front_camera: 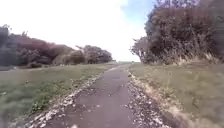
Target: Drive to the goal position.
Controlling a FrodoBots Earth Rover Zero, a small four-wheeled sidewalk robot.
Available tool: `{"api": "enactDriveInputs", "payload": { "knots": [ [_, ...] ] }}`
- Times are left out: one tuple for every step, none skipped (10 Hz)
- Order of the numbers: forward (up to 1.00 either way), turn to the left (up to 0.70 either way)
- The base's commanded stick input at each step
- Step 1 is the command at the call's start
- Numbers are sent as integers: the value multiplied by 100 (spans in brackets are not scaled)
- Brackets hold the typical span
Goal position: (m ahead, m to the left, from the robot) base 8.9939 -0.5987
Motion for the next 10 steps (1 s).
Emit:
{"api": "enactDriveInputs", "payload": {
  "knots": [
    [85,0],
    [85,0],
    [85,0],
    [85,0],
    [85,0],
    [85,0],
    [85,0],
    [85,0],
    [85,0],
    [85,0]
  ]
}}
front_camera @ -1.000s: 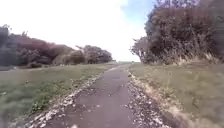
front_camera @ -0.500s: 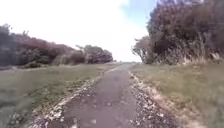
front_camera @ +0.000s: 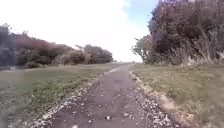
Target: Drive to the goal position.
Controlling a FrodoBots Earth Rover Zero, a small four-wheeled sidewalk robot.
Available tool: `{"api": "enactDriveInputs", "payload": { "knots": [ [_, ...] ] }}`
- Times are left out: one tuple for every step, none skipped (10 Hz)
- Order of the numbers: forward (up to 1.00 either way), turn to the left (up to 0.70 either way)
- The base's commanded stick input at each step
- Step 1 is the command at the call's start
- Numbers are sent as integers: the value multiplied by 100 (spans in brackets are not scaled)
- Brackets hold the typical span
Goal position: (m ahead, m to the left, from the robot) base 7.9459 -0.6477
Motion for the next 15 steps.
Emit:
{"api": "enactDriveInputs", "payload": {
  "knots": [
    [85,0],
    [85,0],
    [85,0],
    [85,0],
    [85,0],
    [85,0],
    [85,0],
    [85,0],
    [85,0],
    [85,0],
    [85,-21],
    [85,-27],
    [85,-34],
    [85,-31],
    [85,-29]
  ]
}}
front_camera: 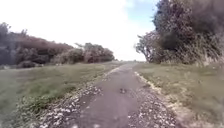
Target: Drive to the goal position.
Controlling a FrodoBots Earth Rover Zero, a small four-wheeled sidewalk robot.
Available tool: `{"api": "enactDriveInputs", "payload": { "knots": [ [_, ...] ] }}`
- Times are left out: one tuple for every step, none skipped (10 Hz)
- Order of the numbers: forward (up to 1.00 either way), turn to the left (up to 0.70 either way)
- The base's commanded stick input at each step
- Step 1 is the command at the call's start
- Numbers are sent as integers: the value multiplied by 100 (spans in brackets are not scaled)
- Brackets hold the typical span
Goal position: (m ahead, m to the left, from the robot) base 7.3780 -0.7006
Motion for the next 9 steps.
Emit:
{"api": "enactDriveInputs", "payload": {
  "knots": [
    [85,-3],
    [85,-1],
    [85,0],
    [85,0],
    [85,0],
    [85,0],
    [85,0],
    [85,0],
    [85,0]
  ]
}}
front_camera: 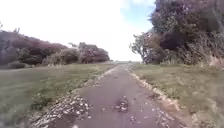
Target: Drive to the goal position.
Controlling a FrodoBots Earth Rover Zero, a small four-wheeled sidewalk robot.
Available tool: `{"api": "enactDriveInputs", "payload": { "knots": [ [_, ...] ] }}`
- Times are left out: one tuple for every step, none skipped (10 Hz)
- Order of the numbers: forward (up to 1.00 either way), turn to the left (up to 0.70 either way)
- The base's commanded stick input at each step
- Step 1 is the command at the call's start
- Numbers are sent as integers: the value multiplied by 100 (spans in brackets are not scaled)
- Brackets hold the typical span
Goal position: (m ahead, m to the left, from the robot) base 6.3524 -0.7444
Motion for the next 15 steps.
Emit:
{"api": "enactDriveInputs", "payload": {
  "knots": [
    [85,0],
    [85,0],
    [85,0],
    [85,0],
    [85,0],
    [85,0],
    [85,0],
    [85,-2],
    [85,-4],
    [85,-16],
    [85,-22],
    [85,-34],
    [85,-34],
    [85,-33],
    [85,-25]
  ]
}}
